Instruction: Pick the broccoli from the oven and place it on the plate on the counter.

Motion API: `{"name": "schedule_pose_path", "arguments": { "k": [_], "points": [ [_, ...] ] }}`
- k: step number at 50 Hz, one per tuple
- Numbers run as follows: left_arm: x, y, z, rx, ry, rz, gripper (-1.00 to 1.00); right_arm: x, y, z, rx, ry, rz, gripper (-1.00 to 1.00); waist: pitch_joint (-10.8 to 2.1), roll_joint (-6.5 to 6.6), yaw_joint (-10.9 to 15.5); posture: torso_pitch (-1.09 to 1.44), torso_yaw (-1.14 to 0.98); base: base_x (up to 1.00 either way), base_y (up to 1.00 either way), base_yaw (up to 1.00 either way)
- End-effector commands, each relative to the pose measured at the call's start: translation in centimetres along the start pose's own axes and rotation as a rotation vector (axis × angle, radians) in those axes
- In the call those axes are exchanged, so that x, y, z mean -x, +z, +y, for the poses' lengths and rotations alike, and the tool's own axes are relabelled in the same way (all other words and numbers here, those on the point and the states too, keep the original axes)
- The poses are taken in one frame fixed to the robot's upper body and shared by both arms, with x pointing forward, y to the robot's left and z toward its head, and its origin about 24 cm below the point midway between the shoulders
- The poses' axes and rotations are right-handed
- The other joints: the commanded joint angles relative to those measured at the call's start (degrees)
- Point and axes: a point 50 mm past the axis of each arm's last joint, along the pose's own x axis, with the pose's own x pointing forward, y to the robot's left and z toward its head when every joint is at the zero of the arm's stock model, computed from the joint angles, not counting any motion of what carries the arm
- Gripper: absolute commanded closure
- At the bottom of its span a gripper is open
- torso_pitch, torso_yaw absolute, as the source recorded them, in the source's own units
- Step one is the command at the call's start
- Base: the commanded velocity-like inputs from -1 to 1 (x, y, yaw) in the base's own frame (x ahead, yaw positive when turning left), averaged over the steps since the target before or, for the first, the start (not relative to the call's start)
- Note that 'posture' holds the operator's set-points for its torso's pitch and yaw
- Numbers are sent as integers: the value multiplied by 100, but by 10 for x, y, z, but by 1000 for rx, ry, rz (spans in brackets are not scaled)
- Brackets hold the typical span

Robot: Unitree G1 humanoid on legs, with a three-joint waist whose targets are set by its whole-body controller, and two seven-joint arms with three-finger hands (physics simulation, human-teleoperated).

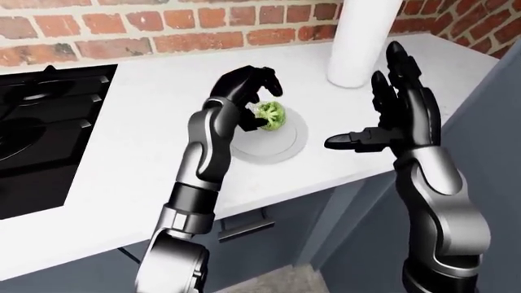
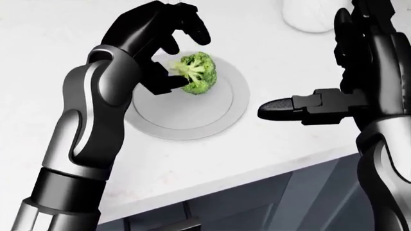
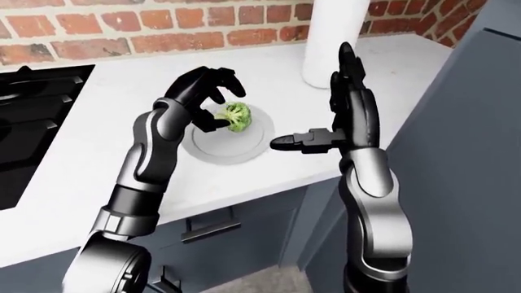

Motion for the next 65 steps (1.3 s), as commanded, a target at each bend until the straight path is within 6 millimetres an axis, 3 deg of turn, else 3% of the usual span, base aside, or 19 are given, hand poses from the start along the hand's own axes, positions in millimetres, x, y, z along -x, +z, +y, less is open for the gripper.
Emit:
{"name": "schedule_pose_path", "arguments": {
  "k": [1,14,24,45,54,57,58,61,65],
  "points": [
    [0,14,17,-20,71,-57,0,0,16,-1,7,-5,-88,-100,-158,-15,-1,0,0,0,0,0],
    [1,12,17,-25,69,-55,0,1,14,-1,11,-4,-87,-100,-165,-14,-6,0,0,0,0,0],
    [6,15,30,-15,100,-60,-1,1,18,-1,14,-2,-93,-100,-157,-9,-8,0,0,0,0,0],
    [63,8,72,23,273,-3,-13,13,39,-14,50,3,-135,-100,-93,12,-2,0,0,0,0,0],
    [102,3,92,-5,389,66,-32,33,48,-27,102,6,-168,-100,-52,9,-2,0,0,0,0,0],
    [114,-1,95,8,415,88,-54,40,52,-29,115,9,-176,-100,-51,6,-3,0,0,0,0,0],
    [120,-1,96,12,420,96,-76,43,53,-30,121,10,-181,-100,-50,6,-1,0,0,0,0,0],
    [129,-5,95,29,440,125,-100,49,57,-32,130,14,-192,-100,-37,7,4,0,0,0,0,0],
    [141,-10,93,62,466,153,-100,61,66,-35,143,17,-214,-100,-32,2,11,0,0,0,0,0]
  ]
}}
